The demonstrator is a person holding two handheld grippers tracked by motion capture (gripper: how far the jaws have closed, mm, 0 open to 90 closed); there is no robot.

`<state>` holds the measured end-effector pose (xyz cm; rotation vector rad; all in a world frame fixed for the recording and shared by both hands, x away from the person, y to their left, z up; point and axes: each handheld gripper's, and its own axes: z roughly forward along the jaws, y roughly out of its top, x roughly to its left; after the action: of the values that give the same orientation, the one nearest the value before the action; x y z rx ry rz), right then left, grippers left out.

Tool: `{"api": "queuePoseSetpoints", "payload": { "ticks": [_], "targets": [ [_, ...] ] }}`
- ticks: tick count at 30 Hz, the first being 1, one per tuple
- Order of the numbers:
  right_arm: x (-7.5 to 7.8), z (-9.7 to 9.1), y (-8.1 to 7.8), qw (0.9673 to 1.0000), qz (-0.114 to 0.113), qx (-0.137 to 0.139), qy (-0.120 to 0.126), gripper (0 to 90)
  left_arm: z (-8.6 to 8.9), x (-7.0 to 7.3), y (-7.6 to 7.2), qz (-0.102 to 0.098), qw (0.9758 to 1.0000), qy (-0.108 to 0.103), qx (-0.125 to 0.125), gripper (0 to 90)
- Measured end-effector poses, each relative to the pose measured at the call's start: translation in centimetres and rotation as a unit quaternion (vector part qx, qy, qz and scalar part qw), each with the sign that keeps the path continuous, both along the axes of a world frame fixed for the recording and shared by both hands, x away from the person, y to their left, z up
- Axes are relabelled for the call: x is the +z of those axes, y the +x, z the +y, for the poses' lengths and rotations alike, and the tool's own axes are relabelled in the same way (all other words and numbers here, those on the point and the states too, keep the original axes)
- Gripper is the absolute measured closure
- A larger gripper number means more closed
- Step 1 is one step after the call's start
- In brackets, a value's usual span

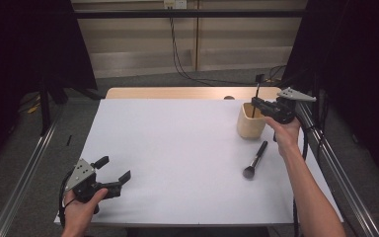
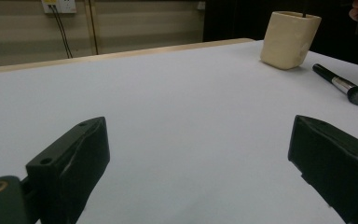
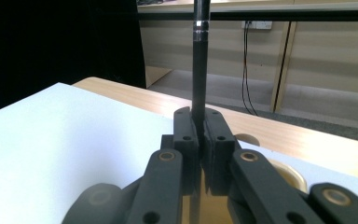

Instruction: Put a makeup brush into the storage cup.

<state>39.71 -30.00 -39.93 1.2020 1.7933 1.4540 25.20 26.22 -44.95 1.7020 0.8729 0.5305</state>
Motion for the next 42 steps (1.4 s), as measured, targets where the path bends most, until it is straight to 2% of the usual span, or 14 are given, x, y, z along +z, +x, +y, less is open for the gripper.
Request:
{"api": "queuePoseSetpoints", "payload": {
  "ticks": [20, 30, 35, 42],
  "targets": [
    [-3.1, -0.4, -0.5, 0.9998, 0.016, -0.006, 0.008, 85.8, 0.0, 0.0, 0.0, -0.001, 1.0000, 0.001, 0.000, 5.4],
    [-3.6, -0.2, -0.7, 0.9998, 0.020, -0.005, 0.005, 85.2, 0.0, 0.0, 0.0, -0.005, 1.0000, -0.001, -0.004, 5.3],
    [-3.6, -0.4, -0.7, 0.9998, 0.019, -0.006, 0.007, 81.9, 0.0, 0.1, 0.0, -0.009, 0.9999, -0.009, 0.002, 4.4],
    [-3.4, -0.6, -1.0, 0.9997, 0.016, -0.010, 0.012, 65.4, 0.1, 0.1, 0.0, -0.008, 0.9999, -0.011, 0.006, 3.6]
  ]
}}
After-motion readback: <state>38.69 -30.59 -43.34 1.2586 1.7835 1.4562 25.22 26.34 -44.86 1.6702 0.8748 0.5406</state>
